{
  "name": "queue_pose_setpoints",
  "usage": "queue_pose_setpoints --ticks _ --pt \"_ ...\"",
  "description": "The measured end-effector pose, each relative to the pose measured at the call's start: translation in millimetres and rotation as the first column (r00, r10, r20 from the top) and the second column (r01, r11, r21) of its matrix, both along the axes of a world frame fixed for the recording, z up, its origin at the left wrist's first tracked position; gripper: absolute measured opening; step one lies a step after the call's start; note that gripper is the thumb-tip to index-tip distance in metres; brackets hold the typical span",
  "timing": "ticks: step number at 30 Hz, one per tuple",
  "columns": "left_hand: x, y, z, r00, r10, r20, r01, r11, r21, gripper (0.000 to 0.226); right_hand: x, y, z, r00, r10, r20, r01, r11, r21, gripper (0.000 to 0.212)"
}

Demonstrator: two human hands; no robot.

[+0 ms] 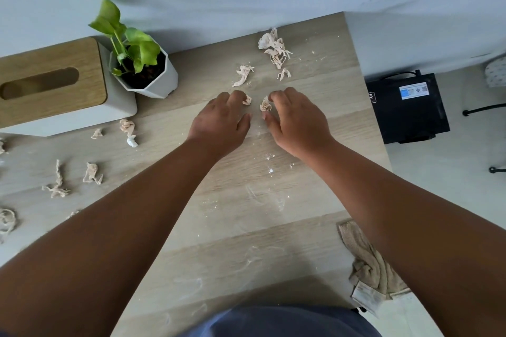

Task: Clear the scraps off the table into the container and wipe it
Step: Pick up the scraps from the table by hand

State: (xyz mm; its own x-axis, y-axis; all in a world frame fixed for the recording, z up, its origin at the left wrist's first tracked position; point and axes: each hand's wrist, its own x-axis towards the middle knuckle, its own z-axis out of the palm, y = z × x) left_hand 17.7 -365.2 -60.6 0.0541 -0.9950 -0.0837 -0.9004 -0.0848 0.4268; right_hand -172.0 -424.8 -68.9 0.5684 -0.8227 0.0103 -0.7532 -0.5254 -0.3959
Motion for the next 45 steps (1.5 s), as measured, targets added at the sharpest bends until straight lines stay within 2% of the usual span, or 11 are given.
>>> queue_pose_setpoints --ticks 9,17,24,27,33,40,45 --pt "-3 -11 -5 0.998 -0.004 0.06 0.0 0.998 0.065 0.042 9 -6 -7 0.997 0.018 -0.076 -0.019 1.0 -0.014 0.034" --pt "-4 -14 -9 0.996 -0.016 0.086 0.01 0.998 0.063 0.028 9 -7 -13 0.994 0.02 -0.103 -0.026 0.998 -0.064 0.025" --pt "-10 -13 -7 0.987 -0.033 0.157 0.017 0.995 0.103 0.029 9 -7 -13 0.995 0.017 -0.102 -0.023 0.998 -0.054 0.023" --pt "-11 -12 -5 0.992 -0.027 0.127 0.012 0.993 0.114 0.024 11 -7 -11 0.993 0.004 -0.118 -0.008 0.999 -0.032 0.023" --pt "-11 -10 -2 0.996 -0.066 0.065 0.054 0.985 0.167 0.016 12 -11 -6 0.995 -0.098 0.002 0.098 0.993 0.06 0.018" --pt "-11 -13 1 0.997 -0.059 0.041 0.052 0.984 0.17 0.014 4 -15 -1 0.987 -0.118 0.111 0.107 0.988 0.107 0.025" --pt "-8 -14 2 1.0 -0.028 -0.001 0.028 0.99 0.142 0.011 -3 -26 1 0.976 -0.104 0.191 0.087 0.992 0.092 0.021"
